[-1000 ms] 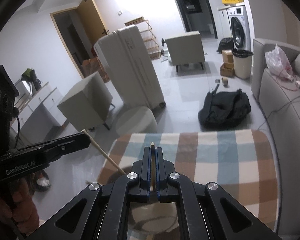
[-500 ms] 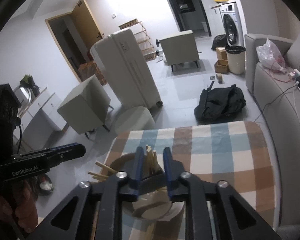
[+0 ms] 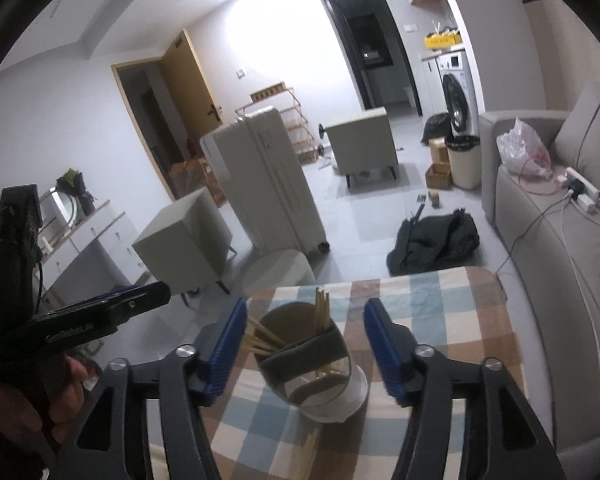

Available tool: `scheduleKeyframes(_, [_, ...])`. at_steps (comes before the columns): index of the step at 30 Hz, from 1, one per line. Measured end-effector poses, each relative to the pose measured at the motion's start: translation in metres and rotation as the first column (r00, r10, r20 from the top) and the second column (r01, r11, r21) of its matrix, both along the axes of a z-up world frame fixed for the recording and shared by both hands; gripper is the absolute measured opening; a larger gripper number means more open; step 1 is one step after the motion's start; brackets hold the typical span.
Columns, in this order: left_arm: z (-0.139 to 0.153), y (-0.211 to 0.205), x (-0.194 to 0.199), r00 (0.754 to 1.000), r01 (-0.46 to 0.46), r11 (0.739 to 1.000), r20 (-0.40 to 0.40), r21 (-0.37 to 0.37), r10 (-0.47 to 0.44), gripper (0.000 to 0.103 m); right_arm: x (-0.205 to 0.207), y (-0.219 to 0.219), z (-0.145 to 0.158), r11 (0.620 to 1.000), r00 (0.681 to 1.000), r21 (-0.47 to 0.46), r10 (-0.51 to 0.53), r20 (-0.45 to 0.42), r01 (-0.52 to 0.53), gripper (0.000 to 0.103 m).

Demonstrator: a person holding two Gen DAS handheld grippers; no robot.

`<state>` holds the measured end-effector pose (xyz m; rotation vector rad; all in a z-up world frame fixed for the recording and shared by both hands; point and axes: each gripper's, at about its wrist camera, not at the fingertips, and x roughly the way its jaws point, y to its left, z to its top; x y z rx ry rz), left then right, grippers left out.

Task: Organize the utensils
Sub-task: 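Withdraw both open grippers from the holder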

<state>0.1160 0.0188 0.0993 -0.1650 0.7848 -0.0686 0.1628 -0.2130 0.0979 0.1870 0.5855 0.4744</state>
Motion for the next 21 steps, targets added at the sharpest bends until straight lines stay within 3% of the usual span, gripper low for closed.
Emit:
scheduleKeyframes(4, [0.004,0.000,-0.017,0.999,-0.027,1.000,0.041,0.004,0.026,0.066,-0.022,-0.005,0.000,1.000,1.000,-0.002,-0.009,0.023,0.009,0.068])
scheduleKeyframes(8, [0.007,-0.002,-0.033,0.995,-0.045,0.999,0.094,0.021,0.043,0.078,-0.041,-0.011,-0.003,1.000,0.999,0.010,-0.026,0.035,0.025,0.072])
scheduleKeyframes(14, [0.001,-0.003,-0.049,0.989,-0.058,0.998,0.134,0.012,0.056,0.085,-0.065,-0.018,-0.013,0.999,0.998,0.020,-0.047,0.041,0.046,0.080])
scheduleKeyframes(21, [-0.022,-0.009,-0.061,0.989,-0.041,0.999,0.144,0.018,0.038,0.086,-0.086,-0.019,-0.033,0.999,0.998,0.010,-0.046,0.035,0.046,0.087])
